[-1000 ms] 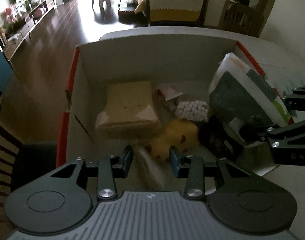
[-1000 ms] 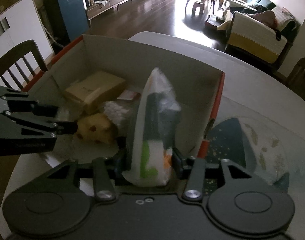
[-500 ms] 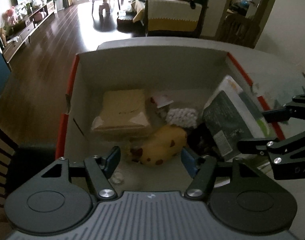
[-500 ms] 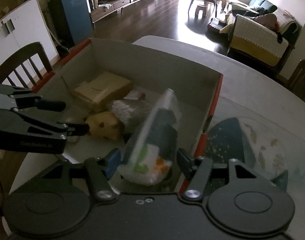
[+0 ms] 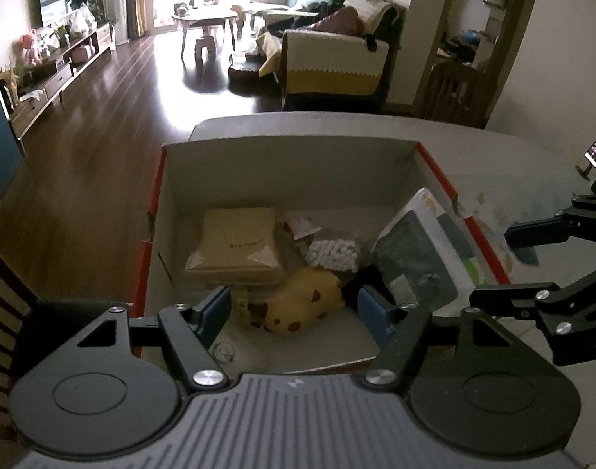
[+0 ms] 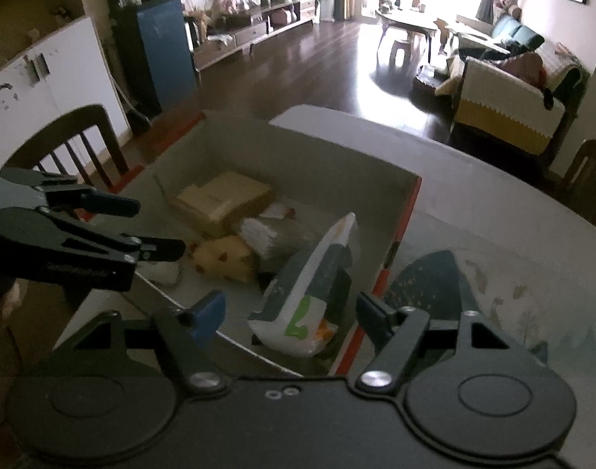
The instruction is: Organize objects
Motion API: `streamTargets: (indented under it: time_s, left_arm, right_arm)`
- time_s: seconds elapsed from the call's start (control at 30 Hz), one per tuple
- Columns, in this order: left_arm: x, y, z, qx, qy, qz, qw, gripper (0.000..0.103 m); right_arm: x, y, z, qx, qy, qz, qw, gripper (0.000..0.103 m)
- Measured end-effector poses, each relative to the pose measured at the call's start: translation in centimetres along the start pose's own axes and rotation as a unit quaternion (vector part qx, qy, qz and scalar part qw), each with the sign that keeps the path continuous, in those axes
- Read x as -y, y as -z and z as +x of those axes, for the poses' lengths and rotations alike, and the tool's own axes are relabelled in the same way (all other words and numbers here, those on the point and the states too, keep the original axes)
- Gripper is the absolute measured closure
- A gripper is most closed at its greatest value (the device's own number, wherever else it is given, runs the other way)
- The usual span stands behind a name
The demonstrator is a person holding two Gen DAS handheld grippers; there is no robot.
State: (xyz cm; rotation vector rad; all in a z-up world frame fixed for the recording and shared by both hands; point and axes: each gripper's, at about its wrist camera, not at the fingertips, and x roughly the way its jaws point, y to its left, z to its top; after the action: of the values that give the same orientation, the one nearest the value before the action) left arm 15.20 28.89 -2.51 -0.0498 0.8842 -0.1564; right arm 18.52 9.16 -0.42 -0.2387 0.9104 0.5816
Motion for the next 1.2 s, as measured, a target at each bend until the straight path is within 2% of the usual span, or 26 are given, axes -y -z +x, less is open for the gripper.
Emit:
streamTargets:
  time_s: [0.07, 0.13, 0.4, 0.5, 0.8, 1.07, 1.2]
  left_arm:
    - [0.0, 0.1, -0.6, 0.007, 0.001, -0.005, 1.0000, 0.030]
    - [0.1, 0.2, -1.1, 0.015, 0.003, -0.009, 0.9998, 0.021]
    - [1.0, 1.0, -3.7, 0.051, 0.011, -0.018, 0.9985, 0.016]
    - [1.7, 1.3, -4.6, 0.072, 0.010, -0.010, 0.9973, 0.000]
    - [3.1, 2.4, -6.3, 0.108, 0.008, -0.001, 0.9941, 0.000]
    - [4.4, 3.6, -7.6, 0.131, 0.011, -0.005, 0.9913, 0.000]
    - [5.1, 4.5, -7.8, 0.143, -0.010, 0.003, 0.9897, 0.000]
  right_arm:
    - [-0.1, 0.1, -0.8, 0.010, -0.004, -0.001, 1.000, 0.027]
    - [-0.3, 0.2, -1.3, 0.018, -0.005, -0.001, 1.000, 0.026]
    - [-0.6, 0.9, -4.1, 0.064, -0.004, -0.012, 0.998, 0.024]
    - [-0.7, 1.1, -4.9, 0.077, -0.008, -0.012, 0.997, 0.024]
    - [-0.5, 2.5, -6.2, 0.095, -0.015, -0.001, 0.995, 0.023]
    - [-0.7, 4.4, -7.5, 0.121, 0.001, -0.021, 0.992, 0.022]
    - [-0.9, 5.1, -7.8, 0.129, 0.005, -0.027, 0.991, 0.022]
